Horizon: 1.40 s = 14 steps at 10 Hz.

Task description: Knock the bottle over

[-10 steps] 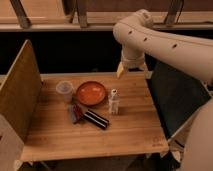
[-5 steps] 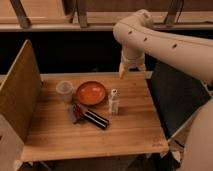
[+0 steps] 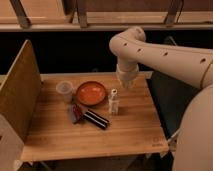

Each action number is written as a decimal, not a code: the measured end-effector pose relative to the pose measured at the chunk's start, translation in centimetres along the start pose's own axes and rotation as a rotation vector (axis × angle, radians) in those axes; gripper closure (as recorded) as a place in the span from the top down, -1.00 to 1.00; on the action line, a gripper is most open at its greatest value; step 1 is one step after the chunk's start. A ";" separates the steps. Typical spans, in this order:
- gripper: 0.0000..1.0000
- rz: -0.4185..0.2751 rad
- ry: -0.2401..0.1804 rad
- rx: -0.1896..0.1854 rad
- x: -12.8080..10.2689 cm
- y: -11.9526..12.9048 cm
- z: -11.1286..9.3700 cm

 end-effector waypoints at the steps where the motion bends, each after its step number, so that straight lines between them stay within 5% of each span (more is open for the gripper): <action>1: -1.00 0.000 0.000 0.001 0.0 0.0 -0.1; 6: -1.00 -0.010 0.023 -0.020 0.7 0.8 0.7; 10: -1.00 -0.071 0.176 -0.111 4.2 5.7 5.6; 14: -1.00 -0.114 0.316 -0.137 5.1 7.4 9.9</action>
